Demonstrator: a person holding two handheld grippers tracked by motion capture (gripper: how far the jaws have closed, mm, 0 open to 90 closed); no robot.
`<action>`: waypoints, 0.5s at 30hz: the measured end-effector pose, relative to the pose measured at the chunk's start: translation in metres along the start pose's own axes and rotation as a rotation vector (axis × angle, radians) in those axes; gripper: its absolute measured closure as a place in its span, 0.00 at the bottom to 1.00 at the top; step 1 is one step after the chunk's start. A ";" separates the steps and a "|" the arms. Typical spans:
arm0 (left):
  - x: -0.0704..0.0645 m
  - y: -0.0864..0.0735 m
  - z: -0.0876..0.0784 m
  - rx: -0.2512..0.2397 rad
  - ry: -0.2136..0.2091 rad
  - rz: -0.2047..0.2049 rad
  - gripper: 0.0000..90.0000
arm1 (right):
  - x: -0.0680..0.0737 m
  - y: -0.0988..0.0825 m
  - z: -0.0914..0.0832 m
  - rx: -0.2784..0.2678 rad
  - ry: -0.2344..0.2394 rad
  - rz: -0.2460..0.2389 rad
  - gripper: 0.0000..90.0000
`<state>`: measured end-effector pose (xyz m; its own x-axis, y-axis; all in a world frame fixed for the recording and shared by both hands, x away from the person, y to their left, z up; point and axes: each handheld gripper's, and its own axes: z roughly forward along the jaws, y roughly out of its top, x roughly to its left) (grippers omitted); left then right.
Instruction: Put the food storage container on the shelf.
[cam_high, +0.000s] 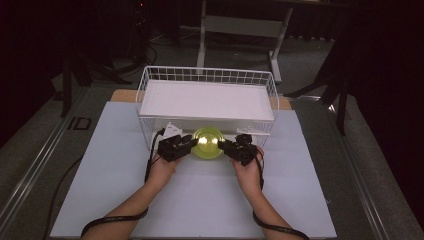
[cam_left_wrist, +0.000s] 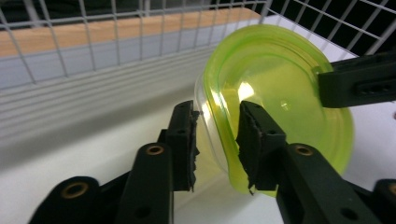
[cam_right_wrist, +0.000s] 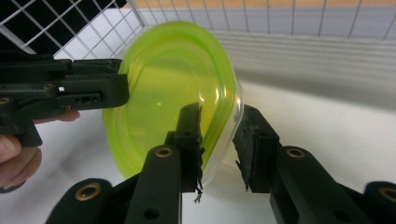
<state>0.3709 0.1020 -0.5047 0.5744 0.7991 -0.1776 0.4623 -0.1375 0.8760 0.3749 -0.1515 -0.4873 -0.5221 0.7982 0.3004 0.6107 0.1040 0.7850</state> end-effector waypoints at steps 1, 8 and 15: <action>0.000 0.000 0.001 -0.010 0.003 -0.003 0.73 | 0.000 0.000 0.001 -0.008 -0.007 0.001 0.78; -0.002 0.000 0.010 -0.045 0.035 -0.009 0.64 | -0.005 -0.003 0.004 -0.054 -0.079 0.001 0.73; -0.001 0.002 0.016 -0.057 0.070 -0.037 0.54 | -0.004 0.000 0.007 -0.067 -0.126 -0.023 0.68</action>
<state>0.3819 0.0910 -0.5105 0.5080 0.8424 -0.1798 0.4417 -0.0755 0.8940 0.3812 -0.1509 -0.4925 -0.4546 0.8644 0.2147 0.5560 0.0871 0.8266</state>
